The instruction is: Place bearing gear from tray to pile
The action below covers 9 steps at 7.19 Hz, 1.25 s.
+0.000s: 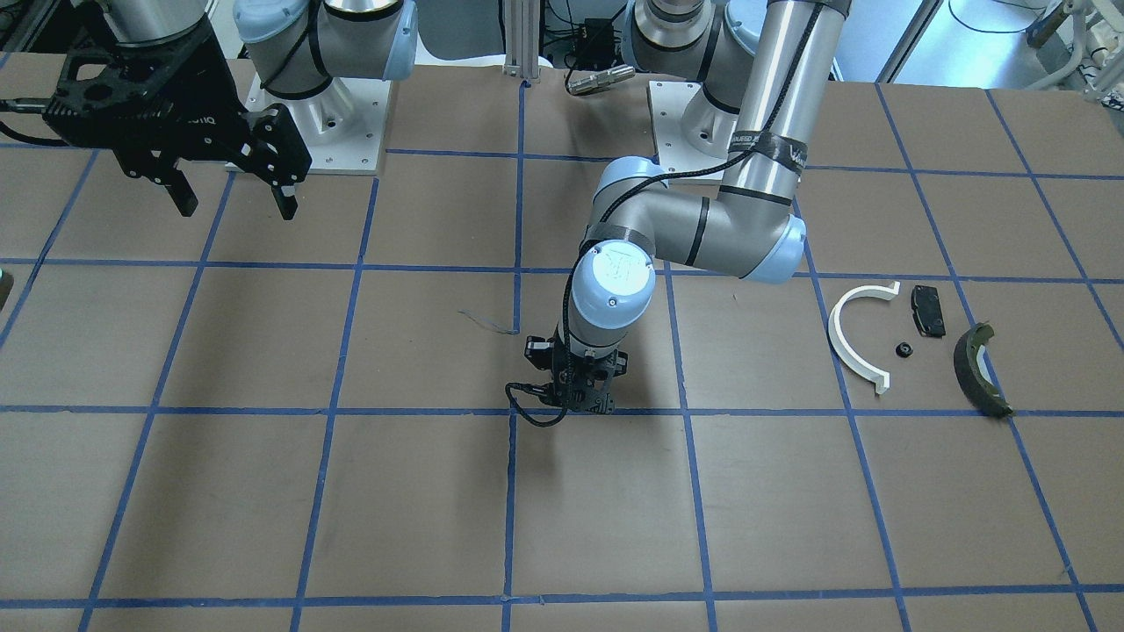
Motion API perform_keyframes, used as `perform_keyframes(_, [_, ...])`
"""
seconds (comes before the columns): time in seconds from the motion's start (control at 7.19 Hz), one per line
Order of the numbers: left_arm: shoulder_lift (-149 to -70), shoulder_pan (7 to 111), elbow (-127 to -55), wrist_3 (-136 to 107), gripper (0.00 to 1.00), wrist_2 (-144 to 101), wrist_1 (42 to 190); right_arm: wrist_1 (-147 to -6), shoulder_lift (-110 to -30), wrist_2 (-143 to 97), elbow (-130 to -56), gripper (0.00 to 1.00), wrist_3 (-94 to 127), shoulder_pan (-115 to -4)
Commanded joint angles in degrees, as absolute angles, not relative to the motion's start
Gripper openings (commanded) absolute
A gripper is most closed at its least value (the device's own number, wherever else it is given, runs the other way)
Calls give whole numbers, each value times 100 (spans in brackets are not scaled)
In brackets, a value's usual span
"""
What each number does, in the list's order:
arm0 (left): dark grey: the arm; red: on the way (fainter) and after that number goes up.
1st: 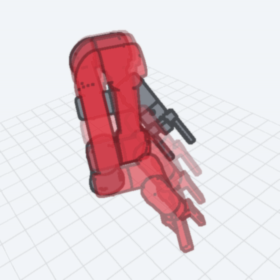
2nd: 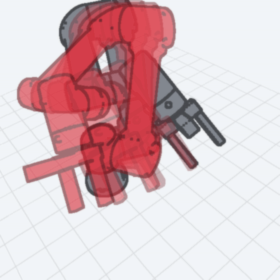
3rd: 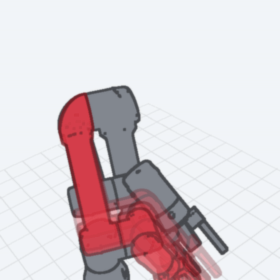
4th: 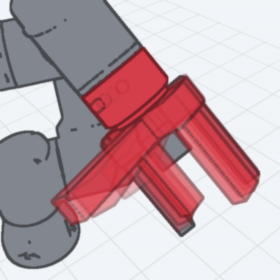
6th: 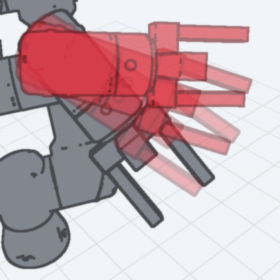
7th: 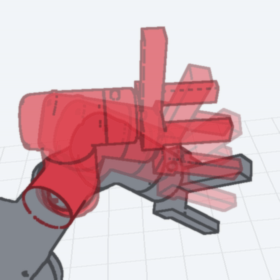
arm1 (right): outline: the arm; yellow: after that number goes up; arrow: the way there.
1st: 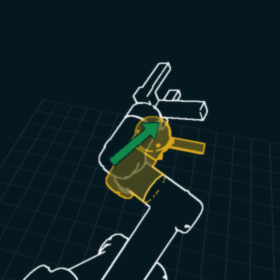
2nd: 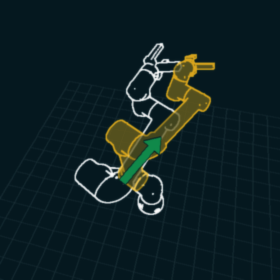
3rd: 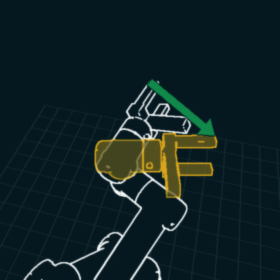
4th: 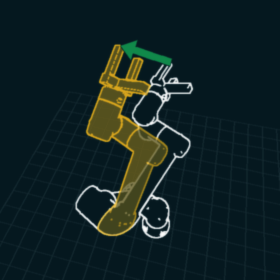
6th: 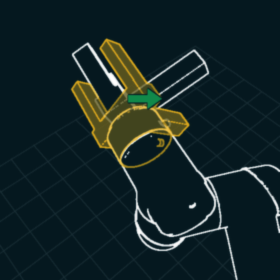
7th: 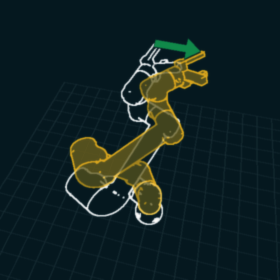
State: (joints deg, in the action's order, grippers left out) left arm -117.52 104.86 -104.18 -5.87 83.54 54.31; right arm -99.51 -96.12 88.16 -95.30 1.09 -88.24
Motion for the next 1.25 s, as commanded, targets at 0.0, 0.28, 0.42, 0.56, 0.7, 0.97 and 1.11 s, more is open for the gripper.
perform_keyframes(0.0, [-11742,10459,-10354,-510,0,8350,5449,-9949,-9606,8815,-9536,100,70,-8824])
perform_keyframes(0.28, [-11576,10258,-10284,-492,0,8393,5554,-9949,-9606,8815,-9536,100,70,-8824])
perform_keyframes(0.42, [-11427,9830,-10153,-449,0,8411,5894,-9949,-9606,8815,-9536,100,70,-8824])
perform_keyframes(0.56, [-11321,9382,-9856,-222,0,8759,6489,-9949,-9606,8815,-9536,100,70,-8824])
perform_keyframes(0.7, [-11242,8856,-9426,381,0,9137,7261,-9949,-9606,8815,-9536,100,70,-8824])
perform_keyframes(0.97, [-11154,7757,-8756,966,0,9421,8110,-9949,-9606,8798,-9536,100,70,-8824])
perform_keyframes(1.11, [-11153,7395,-8737,1628,0,9735,8077,-9949,-9606,8798,-9536,100,70,-8824])
